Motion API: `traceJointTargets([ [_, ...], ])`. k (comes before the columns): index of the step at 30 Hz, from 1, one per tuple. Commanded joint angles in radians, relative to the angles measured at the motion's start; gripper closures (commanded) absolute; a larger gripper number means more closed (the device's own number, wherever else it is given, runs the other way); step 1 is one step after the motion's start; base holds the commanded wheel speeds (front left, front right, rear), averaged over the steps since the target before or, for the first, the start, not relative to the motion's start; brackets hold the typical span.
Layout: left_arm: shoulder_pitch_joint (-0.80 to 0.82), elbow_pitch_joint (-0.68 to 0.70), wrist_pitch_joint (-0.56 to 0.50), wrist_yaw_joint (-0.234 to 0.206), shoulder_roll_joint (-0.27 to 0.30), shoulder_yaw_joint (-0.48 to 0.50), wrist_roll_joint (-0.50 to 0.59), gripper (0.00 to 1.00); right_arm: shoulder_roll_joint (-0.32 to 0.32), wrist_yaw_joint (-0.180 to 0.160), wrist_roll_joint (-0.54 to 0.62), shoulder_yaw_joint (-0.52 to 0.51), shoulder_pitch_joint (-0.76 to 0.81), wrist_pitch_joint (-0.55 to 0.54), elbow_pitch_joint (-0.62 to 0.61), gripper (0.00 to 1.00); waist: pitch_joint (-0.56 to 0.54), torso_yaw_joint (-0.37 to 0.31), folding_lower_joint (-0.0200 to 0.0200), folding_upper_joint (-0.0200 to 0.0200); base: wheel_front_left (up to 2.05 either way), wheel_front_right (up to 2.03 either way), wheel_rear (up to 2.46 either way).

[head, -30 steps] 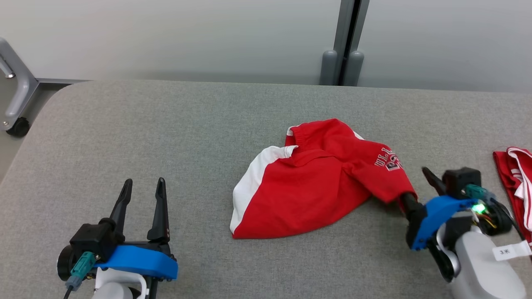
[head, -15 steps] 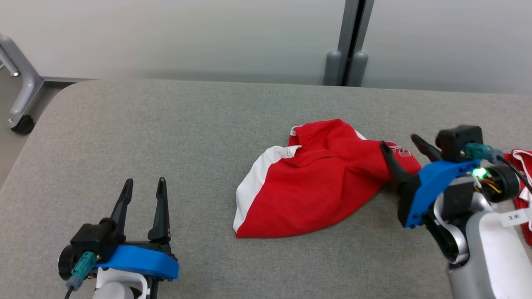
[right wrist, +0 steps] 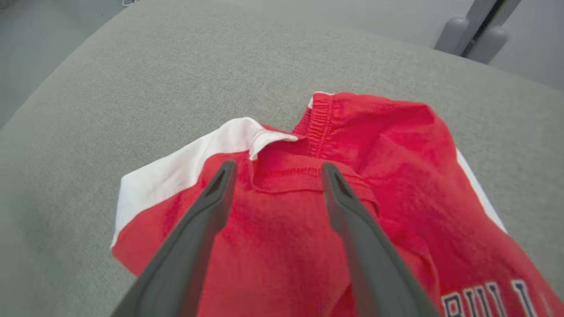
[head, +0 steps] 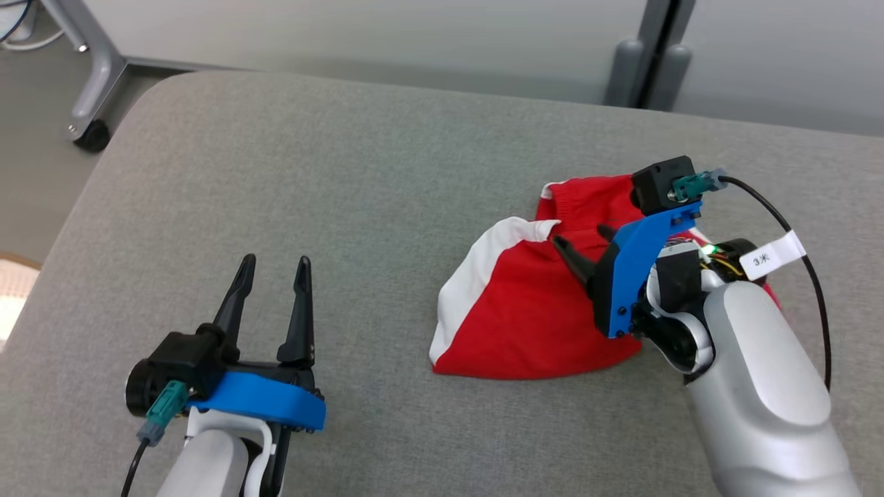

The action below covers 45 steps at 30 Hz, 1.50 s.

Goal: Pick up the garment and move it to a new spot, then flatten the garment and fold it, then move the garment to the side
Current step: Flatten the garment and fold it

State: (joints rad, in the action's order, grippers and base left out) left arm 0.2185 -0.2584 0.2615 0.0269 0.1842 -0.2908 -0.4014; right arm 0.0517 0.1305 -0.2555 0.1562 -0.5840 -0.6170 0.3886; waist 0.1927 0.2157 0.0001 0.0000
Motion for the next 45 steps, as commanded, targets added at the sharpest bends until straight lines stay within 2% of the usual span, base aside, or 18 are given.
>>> traceJointTargets([
  [1,0.024,-0.003,0.004,0.003,-0.003,-0.001,0.009,0.00,-0.001,0.001,-0.045,0.010,-0.026,0.015,0.033,0.00,0.029,0.030,-0.0001,0.0000,0.00,0.00,0.00],
  [6,0.051,-0.008,0.004,0.011,-0.013,-0.006,0.018,0.00,0.000,0.001,-0.122,0.064,-0.088,0.077,0.157,0.00,0.054,0.055,-0.0001,0.0000,0.00,0.00,0.00],
  [12,0.063,-0.015,0.004,0.018,-0.019,-0.009,0.027,0.00,0.000,0.001,-0.141,0.112,-0.152,0.164,0.285,0.00,0.063,0.067,-0.0001,0.0000,0.00,0.00,0.00],
  [13,0.065,-0.016,0.004,0.021,-0.021,-0.012,0.026,0.00,-0.001,0.001,-0.142,0.115,-0.165,0.192,0.299,0.39,0.065,0.071,-0.0001,0.0000,0.00,0.00,0.00],
  [14,0.065,-0.019,0.004,0.023,-0.023,-0.014,0.028,0.00,0.000,0.001,-0.143,0.116,-0.174,0.214,0.316,0.66,0.067,0.073,-0.0001,0.0000,0.00,0.00,0.00],
  [15,0.067,-0.022,0.004,0.023,-0.024,-0.015,0.029,0.00,0.000,0.001,-0.148,0.124,-0.179,0.228,0.337,1.00,0.067,0.075,-0.0001,0.0000,0.00,0.00,0.00],
  [21,0.061,-0.023,0.004,0.017,-0.019,0.001,0.034,0.00,0.000,0.001,-0.233,0.190,-0.191,0.298,0.362,1.00,0.058,0.051,-0.0001,0.0000,0.00,0.00,0.00],
  [24,0.042,-0.019,0.004,0.014,-0.016,0.009,0.033,0.00,0.000,0.001,-0.209,0.189,-0.153,0.326,0.333,1.00,0.039,0.027,-0.0001,0.0000,0.00,0.00,0.00],
  [28,0.016,-0.012,0.004,0.005,-0.007,0.026,0.029,0.00,0.058,0.000,-0.198,0.155,-0.060,0.321,0.209,1.00,0.005,-0.020,-0.0001,0.0000,0.00,0.00,0.00],
  [29,0.016,-0.012,0.004,0.005,-0.007,0.026,0.029,0.00,0.058,0.000,-0.198,0.155,-0.060,0.321,0.209,1.00,0.005,-0.020,-0.0001,0.0000,0.00,0.00,0.00],
  [32,-0.005,-0.004,0.004,-0.002,0.002,0.040,0.025,0.00,0.104,0.001,-0.192,0.124,0.044,0.267,0.075,1.00,-0.018,-0.060,-0.0001,0.0000,0.00,0.00,0.00],
  [35,-0.022,0.000,0.004,-0.009,0.014,0.046,0.021,0.00,0.160,0.000,-0.161,0.044,0.163,0.210,-0.064,1.00,-0.041,-0.092,-0.0001,0.0000,0.00,0.00,0.00],
  [37,-0.029,0.007,0.002,-0.012,0.018,0.049,0.017,0.00,0.167,0.001,-0.134,-0.020,0.248,0.172,-0.150,1.00,-0.052,-0.107,-0.0001,0.0000,0.00,0.00,0.00],
  [41,-0.050,0.022,-0.001,-0.021,0.029,0.061,0.011,0.00,0.127,0.001,-0.086,-0.148,0.392,0.115,-0.313,1.00,-0.064,-0.138,-0.0001,0.0000,0.00,0.00,0.00],
  [45,-0.062,0.031,-0.006,-0.030,0.034,0.064,0.008,0.00,0.082,0.001,-0.032,-0.234,0.502,0.074,-0.402,1.00,-0.072,-0.158,-0.0001,0.0000,0.00,0.00,0.00],
])
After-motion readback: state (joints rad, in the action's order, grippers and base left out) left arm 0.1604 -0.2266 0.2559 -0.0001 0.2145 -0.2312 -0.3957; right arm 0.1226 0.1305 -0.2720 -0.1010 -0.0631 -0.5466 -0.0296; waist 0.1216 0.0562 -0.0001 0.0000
